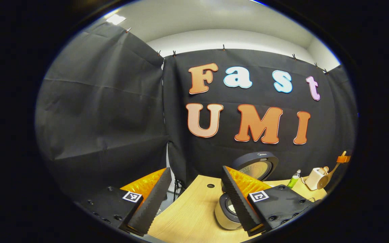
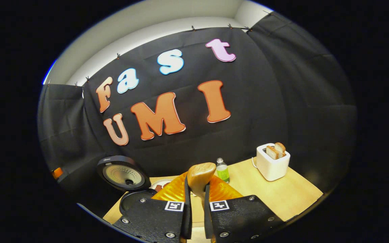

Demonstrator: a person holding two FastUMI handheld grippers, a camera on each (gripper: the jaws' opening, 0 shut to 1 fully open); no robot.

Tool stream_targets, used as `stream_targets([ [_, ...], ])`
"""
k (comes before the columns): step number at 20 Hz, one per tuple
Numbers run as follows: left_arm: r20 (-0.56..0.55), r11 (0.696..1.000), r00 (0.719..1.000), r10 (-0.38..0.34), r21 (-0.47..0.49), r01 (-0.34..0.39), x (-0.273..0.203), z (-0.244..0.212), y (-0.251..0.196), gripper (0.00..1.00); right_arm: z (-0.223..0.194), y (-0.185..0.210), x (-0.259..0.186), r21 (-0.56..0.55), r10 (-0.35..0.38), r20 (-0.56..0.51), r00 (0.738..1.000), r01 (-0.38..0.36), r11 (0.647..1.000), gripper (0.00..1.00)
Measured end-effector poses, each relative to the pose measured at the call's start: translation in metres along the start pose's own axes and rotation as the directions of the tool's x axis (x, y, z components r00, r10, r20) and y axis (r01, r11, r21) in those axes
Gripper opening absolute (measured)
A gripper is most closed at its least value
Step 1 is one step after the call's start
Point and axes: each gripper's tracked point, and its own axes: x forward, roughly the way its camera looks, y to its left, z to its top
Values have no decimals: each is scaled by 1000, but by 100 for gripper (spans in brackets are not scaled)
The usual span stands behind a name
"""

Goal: Close the left gripper, press the button to open the rice cooker; take a wooden spoon from the chopstick holder with the right hand, scoop a spoonful of rice and pour it into the rice cooker, then put the wooden spoon back into the chopstick holder.

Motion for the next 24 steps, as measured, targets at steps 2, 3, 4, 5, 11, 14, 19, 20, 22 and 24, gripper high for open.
stream_targets([
  [2,8,1000,1000,10,3,-10,-7,1,-9,97,-11,-30,1,23,-35,-20,999,35,999,14],
  [3,12,1000,1000,13,2,-13,-10,2,-13,97,-19,-42,2,36,-44,-33,998,45,998,14],
  [4,12,1000,1000,11,8,-11,-12,-1,-18,97,-27,-52,4,48,-50,-46,998,52,998,14],
  [5,10,1000,1000,15,20,-16,-17,-3,-21,97,-38,-62,6,59,-54,-64,997,58,997,14],
  [11,22,997,998,59,45,-60,-37,-8,-29,98,-115,-99,25,94,-72,-191,979,91,991,14],
  [14,13,997,998,69,45,-69,-43,-13,-31,98,-146,-111,38,94,-82,-242,967,108,990,14],
  [19,15,994,996,89,62,-90,-49,-7,-30,98,-173,-130,47,155,-79,-286,955,127,980,14],
  [20,19,994,996,88,65,-89,-49,-5,-32,98,-175,-133,48,170,-76,-285,956,128,977,14],
  [22,16,994,996,85,71,-86,-46,-5,-37,98,-173,-134,47,202,-56,-273,960,114,973,16],
  [24,15,994,997,78,75,-79,-42,-4,-45,98,-169,-136,41,221,-42,-277,960,106,969,22],
])
